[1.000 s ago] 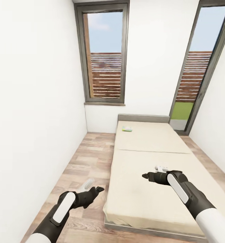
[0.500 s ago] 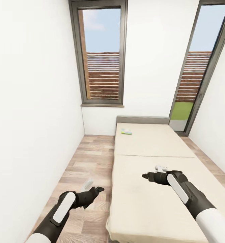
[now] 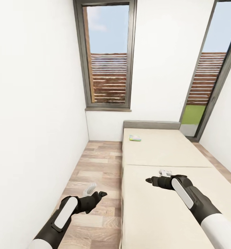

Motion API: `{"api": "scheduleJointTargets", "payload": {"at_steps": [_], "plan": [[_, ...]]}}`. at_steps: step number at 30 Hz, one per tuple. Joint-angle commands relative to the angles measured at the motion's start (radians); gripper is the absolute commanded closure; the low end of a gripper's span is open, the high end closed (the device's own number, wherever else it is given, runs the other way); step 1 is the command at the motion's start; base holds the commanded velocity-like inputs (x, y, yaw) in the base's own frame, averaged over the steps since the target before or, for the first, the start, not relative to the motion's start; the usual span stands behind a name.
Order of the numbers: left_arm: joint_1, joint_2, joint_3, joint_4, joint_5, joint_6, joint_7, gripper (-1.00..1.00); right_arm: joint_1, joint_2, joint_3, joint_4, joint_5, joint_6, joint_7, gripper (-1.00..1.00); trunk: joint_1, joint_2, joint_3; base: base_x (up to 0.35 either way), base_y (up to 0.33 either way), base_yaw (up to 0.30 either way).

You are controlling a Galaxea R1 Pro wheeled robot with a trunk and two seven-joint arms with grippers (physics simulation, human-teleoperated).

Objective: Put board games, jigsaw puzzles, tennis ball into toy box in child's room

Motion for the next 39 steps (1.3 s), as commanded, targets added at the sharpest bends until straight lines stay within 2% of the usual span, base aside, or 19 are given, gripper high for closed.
{"api": "scheduleJointTargets", "payload": {"at_steps": [1, 7, 18, 30, 39], "plan": [[-0.001, 0.000, -0.001, -0.001, 0.010, 0.002, 0.009, -1.00, -0.001, -0.001, 0.002, -0.001, 0.001, 0.003, 0.001, -1.00, 0.001, -0.002, -0.002, 0.289, 0.234, -0.001], [-0.001, -0.002, -0.005, -0.002, 0.011, 0.000, 0.009, -1.00, -0.001, -0.003, 0.002, -0.002, 0.001, 0.003, 0.001, -1.00, 0.001, -0.002, -0.002, 0.205, 0.164, 0.000], [-0.001, -0.006, -0.007, -0.003, 0.011, -0.002, 0.009, -1.00, -0.001, -0.002, 0.003, -0.004, 0.001, 0.004, 0.000, -1.00, 0.001, -0.002, -0.002, 0.048, 0.038, -0.003], [-0.002, -0.005, -0.008, -0.002, 0.010, -0.003, 0.009, -1.00, -0.001, 0.000, 0.003, -0.005, 0.001, 0.007, 0.000, -1.00, 0.001, -0.002, -0.002, 0.014, 0.009, -0.153], [-0.001, -0.003, -0.008, -0.002, 0.010, -0.005, 0.009, -1.00, -0.001, 0.000, 0.004, -0.006, 0.001, 0.008, 0.000, -1.00, 0.001, -0.002, -0.002, 0.157, 0.139, -0.060]]}}
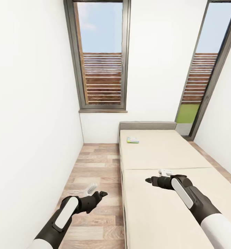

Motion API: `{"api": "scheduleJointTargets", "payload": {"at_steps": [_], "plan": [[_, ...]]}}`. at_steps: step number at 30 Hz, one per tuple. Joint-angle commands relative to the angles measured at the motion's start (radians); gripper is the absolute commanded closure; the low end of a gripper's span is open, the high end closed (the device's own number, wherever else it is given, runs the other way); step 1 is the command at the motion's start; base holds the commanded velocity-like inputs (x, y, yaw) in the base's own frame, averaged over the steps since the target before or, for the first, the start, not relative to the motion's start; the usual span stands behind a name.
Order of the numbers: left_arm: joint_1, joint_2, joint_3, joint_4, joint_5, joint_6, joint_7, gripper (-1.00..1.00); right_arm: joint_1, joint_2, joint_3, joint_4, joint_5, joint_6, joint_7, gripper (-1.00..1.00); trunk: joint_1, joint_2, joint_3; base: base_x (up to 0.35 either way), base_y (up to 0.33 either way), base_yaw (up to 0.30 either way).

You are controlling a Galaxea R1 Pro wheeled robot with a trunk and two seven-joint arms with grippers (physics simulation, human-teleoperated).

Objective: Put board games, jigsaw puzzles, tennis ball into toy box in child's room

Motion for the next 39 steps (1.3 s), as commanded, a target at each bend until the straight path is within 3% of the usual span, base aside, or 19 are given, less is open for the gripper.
{"api": "scheduleJointTargets", "payload": {"at_steps": [1, 10, 21, 39], "plan": [[-0.001, 0.000, -0.001, -0.002, 0.011, 0.002, 0.009, -1.00, -0.001, -0.001, 0.002, -0.001, 0.001, 0.003, 0.000, -1.00, 0.001, -0.002, -0.002, 0.218, 0.193, -0.019], [0.000, 0.001, -0.001, -0.001, 0.009, 0.001, 0.009, -1.00, 0.000, -0.005, 0.001, 0.001, 0.000, 0.002, 0.002, -1.00, 0.001, -0.002, -0.002, 0.168, 0.133, -0.009], [0.000, -0.002, 0.000, -0.001, -0.030, 0.001, 0.009, -1.00, 0.016, -0.007, 0.002, 0.002, 0.001, -0.006, 0.005, -1.00, 0.001, -0.002, -0.002, 0.031, 0.023, -0.001], [-0.001, -0.001, 0.002, -0.001, -0.038, 0.002, 0.008, -1.00, 0.019, -0.003, 0.002, 0.001, 0.002, -0.009, 0.005, -1.00, 0.001, -0.002, -0.002, 0.003, 0.047, 0.000]]}}
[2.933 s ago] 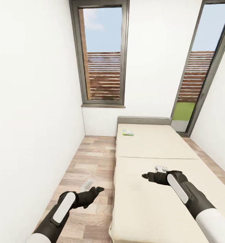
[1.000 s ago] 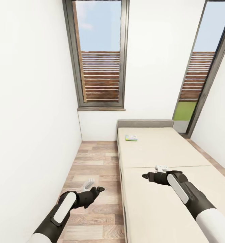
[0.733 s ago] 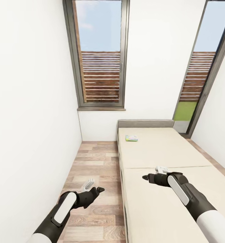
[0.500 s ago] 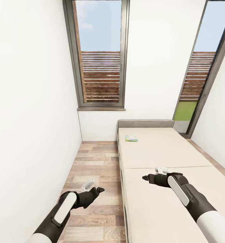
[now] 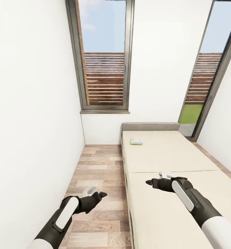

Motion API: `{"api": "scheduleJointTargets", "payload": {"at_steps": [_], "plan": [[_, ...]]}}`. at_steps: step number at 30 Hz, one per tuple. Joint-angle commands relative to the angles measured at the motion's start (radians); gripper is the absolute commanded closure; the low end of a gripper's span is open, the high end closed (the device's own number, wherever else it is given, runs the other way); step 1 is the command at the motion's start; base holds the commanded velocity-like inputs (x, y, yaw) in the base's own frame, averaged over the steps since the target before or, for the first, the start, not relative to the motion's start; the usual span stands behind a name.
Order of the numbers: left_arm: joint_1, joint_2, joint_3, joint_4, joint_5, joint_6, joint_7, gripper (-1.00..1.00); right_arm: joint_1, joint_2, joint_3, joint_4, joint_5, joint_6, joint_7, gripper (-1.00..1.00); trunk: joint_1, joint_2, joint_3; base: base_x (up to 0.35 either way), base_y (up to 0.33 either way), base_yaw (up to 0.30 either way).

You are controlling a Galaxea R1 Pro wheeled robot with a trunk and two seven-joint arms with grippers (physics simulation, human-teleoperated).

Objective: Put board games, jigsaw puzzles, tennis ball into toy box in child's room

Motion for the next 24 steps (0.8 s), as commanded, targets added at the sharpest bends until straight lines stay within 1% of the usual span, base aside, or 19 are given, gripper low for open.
{"api": "scheduleJointTargets", "payload": {"at_steps": [1, 24], "plan": [[-0.001, 0.000, -0.001, -0.001, 0.010, 0.002, 0.009, -1.00, -0.001, -0.001, 0.002, -0.001, 0.001, 0.003, 0.001, -1.00, 0.001, -0.002, -0.002, 0.001, 0.203, 0.000], [0.000, 0.001, -0.001, -0.001, 0.009, 0.002, 0.009, -1.00, -0.001, -0.001, 0.002, -0.001, 0.002, 0.003, 0.000, -1.00, 0.001, -0.002, -0.002, 0.000, 0.265, 0.000]]}}
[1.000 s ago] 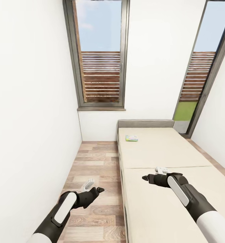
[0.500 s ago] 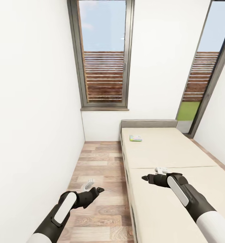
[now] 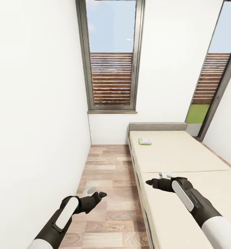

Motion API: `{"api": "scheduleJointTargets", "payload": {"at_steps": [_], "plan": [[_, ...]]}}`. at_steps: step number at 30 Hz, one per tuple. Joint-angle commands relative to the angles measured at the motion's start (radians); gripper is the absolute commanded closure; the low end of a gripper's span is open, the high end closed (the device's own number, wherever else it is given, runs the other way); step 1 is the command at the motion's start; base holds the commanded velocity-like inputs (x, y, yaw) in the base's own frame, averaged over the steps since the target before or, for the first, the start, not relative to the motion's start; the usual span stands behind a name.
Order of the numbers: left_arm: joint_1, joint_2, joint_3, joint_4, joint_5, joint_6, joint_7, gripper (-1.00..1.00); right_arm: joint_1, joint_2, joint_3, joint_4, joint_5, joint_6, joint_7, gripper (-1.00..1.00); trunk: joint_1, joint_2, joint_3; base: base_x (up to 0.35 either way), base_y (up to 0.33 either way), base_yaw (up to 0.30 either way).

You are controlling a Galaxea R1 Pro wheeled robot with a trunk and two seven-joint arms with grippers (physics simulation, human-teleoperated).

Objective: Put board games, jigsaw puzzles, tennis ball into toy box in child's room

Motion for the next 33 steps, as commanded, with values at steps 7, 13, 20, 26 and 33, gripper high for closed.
{"api": "scheduleJointTargets", "payload": {"at_steps": [7, 13, 20, 26, 33], "plan": [[-0.001, 0.000, -0.001, -0.001, 0.010, 0.001, 0.010, -1.00, -0.001, -0.001, 0.002, -0.001, 0.001, 0.003, 0.001, -1.00, 0.001, -0.002, -0.002, 0.000, 0.154, 0.000], [0.000, 0.000, -0.001, -0.001, 0.010, 0.001, 0.010, -1.00, -0.001, -0.001, 0.002, -0.002, 0.001, 0.003, 0.001, -1.00, 0.001, -0.002, -0.002, 0.000, 0.054, 0.000], [0.000, 0.000, -0.001, -0.001, 0.010, 0.001, 0.011, -1.00, -0.001, -0.001, 0.002, -0.002, 0.001, 0.003, 0.001, -1.00, 0.001, -0.002, -0.002, 0.000, 0.023, 0.000], [0.000, 0.000, -0.001, -0.001, 0.010, 0.001, 0.011, -1.00, -0.001, -0.001, 0.002, -0.002, 0.001, 0.003, 0.001, -1.00, 0.001, -0.002, -0.002, 0.000, 0.009, 0.000], [0.000, 0.000, -0.001, -0.001, 0.010, 0.001, 0.011, -1.00, -0.001, -0.001, 0.002, -0.002, 0.001, 0.003, 0.000, -1.00, 0.001, -0.002, -0.002, 0.000, 0.003, 0.000]]}}
